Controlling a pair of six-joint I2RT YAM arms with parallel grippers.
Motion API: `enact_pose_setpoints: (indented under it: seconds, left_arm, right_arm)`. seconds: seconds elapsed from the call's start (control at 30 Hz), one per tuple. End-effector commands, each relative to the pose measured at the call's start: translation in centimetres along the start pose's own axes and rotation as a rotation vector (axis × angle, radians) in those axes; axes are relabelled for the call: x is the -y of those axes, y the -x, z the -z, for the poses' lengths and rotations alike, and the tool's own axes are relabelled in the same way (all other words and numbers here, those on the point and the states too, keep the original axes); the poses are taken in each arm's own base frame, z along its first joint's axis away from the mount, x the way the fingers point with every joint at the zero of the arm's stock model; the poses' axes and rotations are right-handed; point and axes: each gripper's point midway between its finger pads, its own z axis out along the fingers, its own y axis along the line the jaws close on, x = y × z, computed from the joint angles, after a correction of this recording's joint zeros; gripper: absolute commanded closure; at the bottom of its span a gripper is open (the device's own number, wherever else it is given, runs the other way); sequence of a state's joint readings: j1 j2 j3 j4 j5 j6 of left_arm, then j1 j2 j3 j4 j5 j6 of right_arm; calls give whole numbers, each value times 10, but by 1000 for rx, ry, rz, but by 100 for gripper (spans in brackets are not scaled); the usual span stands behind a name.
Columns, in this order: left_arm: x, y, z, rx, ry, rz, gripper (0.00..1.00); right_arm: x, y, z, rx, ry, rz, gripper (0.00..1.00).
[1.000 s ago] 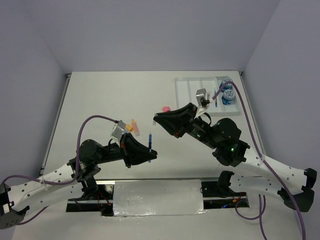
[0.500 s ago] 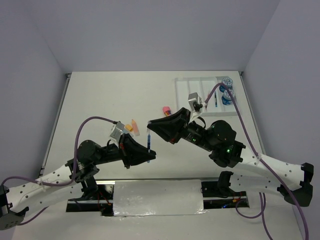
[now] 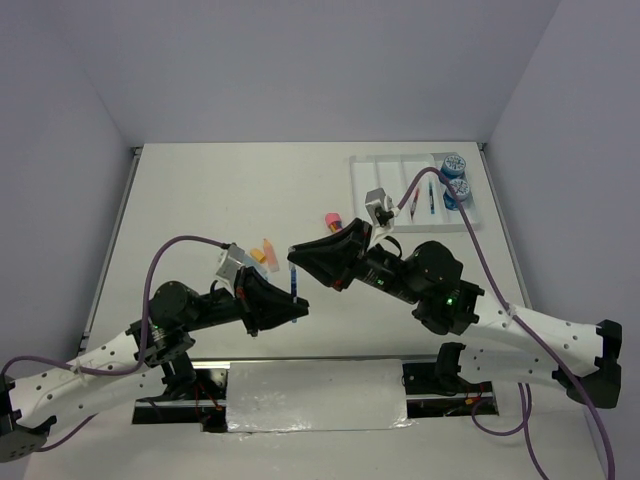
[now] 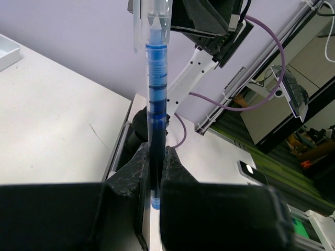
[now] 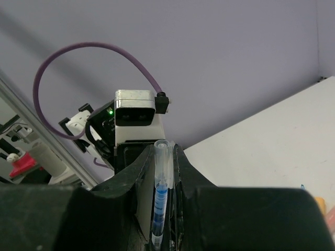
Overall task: Sort the stationery into containers
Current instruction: Close the pen cap on the pen.
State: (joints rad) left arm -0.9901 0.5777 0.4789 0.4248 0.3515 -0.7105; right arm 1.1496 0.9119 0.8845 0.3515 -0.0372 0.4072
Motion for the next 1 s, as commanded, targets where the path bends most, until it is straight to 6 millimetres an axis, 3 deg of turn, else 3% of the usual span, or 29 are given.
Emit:
enact_pose_setpoints:
  seconds: [0.0, 0.27, 0.7, 0.97]
  left_arm:
    - [20, 27, -1, 68, -59, -57, 100]
    - [17, 33, 4, 97, -24, -76, 100]
    - [21, 55, 7, 128, 10, -200, 100]
    - [12, 63, 16, 182, 77, -228, 100]
  right_arm:
    - [-7, 7, -3, 36, 21, 10, 100]
    - [-6, -2, -3, 5, 18, 2, 100]
    - [-4, -49, -13, -133, -43, -39, 100]
    - [14, -47, -5, -111, -150, -68, 100]
